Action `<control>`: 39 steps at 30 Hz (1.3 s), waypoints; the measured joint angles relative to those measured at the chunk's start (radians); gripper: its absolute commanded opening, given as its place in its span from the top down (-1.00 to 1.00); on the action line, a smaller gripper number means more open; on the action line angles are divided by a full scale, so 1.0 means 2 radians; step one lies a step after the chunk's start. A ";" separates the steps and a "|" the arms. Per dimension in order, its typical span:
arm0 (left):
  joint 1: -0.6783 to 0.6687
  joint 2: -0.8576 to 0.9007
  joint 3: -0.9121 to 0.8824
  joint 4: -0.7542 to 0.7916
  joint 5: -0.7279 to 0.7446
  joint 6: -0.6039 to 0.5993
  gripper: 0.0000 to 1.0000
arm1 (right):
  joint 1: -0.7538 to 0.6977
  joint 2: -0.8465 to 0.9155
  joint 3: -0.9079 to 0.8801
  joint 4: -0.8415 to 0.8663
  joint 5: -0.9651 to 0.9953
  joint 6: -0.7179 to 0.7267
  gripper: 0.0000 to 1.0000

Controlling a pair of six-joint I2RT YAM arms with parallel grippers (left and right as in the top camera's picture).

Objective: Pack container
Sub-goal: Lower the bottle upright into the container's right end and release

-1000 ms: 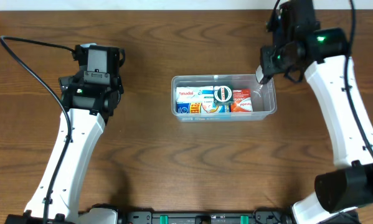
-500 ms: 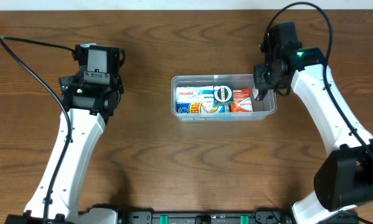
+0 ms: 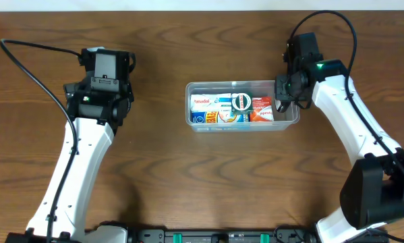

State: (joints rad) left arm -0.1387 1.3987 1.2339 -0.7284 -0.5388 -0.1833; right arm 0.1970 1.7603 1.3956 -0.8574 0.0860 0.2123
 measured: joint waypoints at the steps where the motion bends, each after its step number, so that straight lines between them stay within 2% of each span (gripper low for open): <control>1: 0.000 0.000 0.000 0.000 0.000 0.000 -0.96 | 0.000 0.000 0.000 0.000 0.001 0.005 0.67; 24: 0.000 0.000 0.000 0.000 0.000 0.000 -0.96 | 0.015 0.000 -0.010 0.028 0.005 0.033 0.66; 39: 0.000 0.000 0.000 0.000 0.000 0.000 -0.96 | 0.021 0.000 -0.059 0.068 0.022 0.033 0.60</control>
State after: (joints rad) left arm -0.1387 1.3987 1.2339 -0.7284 -0.5388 -0.1833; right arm 0.2398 1.7603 1.2774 -0.7223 0.1291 0.2783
